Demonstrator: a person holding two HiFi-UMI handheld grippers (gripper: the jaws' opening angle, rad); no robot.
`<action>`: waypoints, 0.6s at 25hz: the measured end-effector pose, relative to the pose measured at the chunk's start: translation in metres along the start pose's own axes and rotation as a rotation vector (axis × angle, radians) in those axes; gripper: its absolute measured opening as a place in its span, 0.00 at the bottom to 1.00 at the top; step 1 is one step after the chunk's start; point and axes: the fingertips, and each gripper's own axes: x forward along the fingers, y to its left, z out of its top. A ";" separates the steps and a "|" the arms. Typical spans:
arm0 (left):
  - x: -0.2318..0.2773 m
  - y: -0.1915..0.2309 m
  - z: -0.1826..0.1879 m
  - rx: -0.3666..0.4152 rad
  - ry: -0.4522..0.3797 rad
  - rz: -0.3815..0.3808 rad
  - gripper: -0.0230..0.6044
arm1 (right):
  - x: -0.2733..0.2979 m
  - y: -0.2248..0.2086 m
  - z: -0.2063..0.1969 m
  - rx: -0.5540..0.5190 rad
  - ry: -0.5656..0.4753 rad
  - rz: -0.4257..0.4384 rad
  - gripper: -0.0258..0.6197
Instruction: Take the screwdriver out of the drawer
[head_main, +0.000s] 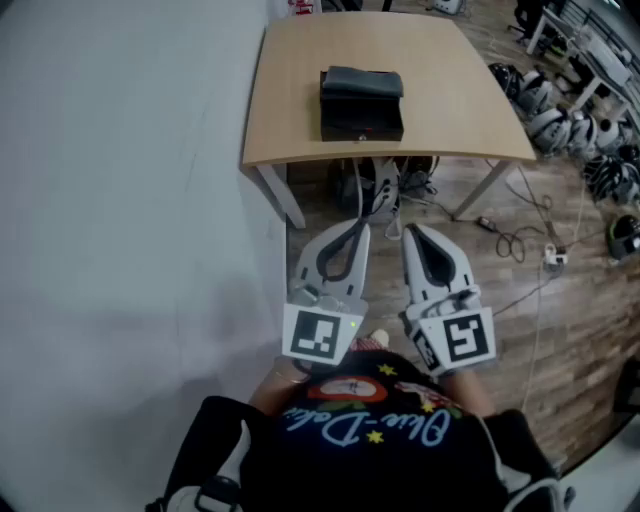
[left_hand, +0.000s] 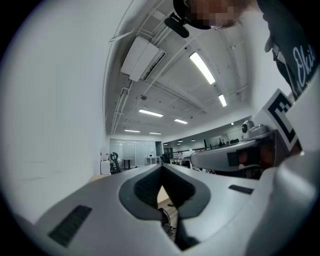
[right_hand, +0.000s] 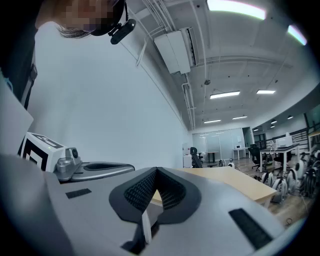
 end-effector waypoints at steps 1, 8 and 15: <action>-0.001 0.000 0.000 0.000 0.001 0.001 0.04 | 0.000 0.001 0.000 0.002 0.001 -0.001 0.04; 0.000 0.003 -0.004 -0.006 0.009 0.008 0.03 | 0.002 -0.003 -0.003 0.029 -0.002 0.002 0.04; 0.003 0.002 -0.004 -0.010 0.009 0.018 0.04 | 0.002 -0.011 -0.002 0.028 -0.012 -0.001 0.04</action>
